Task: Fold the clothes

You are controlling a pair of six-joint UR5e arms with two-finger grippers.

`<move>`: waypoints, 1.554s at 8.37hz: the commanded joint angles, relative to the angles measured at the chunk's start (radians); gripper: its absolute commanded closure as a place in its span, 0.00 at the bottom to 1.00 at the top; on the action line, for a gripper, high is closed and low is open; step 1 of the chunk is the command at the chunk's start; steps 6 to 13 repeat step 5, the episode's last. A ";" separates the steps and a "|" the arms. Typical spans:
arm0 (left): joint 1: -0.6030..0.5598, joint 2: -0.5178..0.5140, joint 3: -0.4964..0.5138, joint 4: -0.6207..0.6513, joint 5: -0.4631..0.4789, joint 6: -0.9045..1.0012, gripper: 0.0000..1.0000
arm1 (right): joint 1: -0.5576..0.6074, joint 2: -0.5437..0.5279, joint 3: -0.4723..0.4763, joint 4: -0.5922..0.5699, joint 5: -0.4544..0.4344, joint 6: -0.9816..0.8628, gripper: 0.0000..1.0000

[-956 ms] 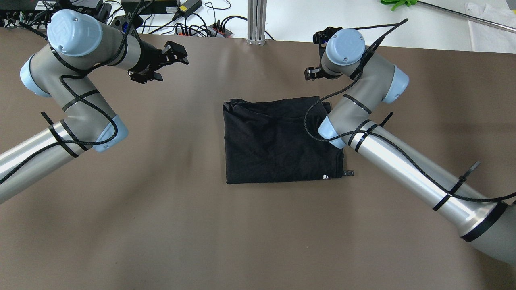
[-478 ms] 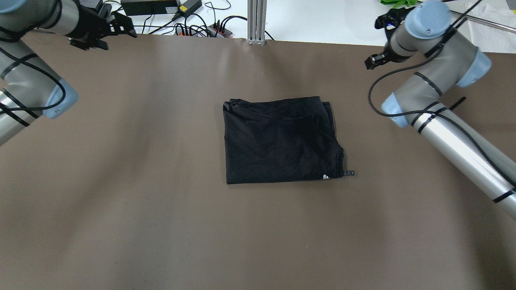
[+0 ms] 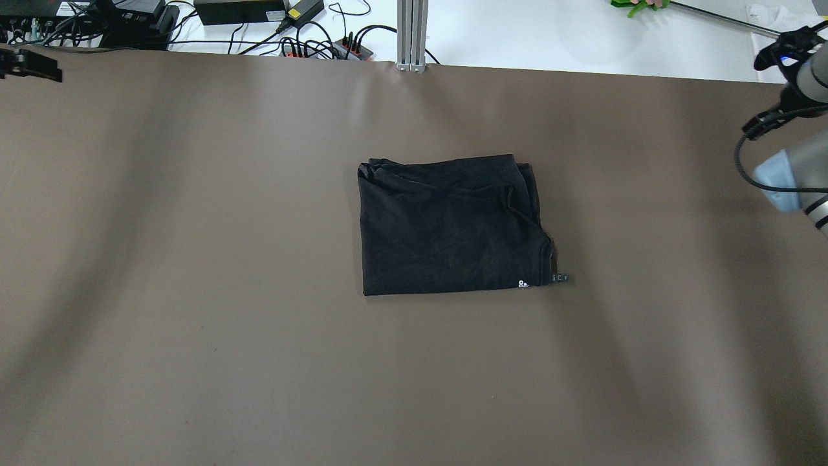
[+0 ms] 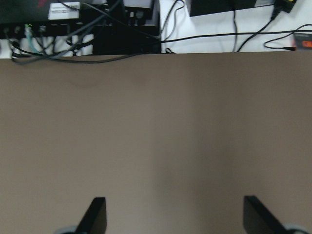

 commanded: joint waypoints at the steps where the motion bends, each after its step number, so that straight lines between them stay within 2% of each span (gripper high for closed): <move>1: -0.048 0.141 -0.046 0.044 0.171 0.191 0.00 | 0.134 -0.154 0.034 -0.047 0.000 -0.199 0.06; 3: -0.048 0.199 -0.061 0.043 0.329 0.387 0.00 | 0.207 -0.211 0.045 -0.018 0.005 -0.236 0.06; 5: -0.045 0.231 -0.090 0.043 0.328 0.391 0.00 | 0.212 -0.231 0.076 -0.019 0.002 -0.274 0.06; 13: -0.045 0.231 -0.090 0.043 0.328 0.391 0.00 | 0.212 -0.231 0.076 -0.019 0.002 -0.274 0.06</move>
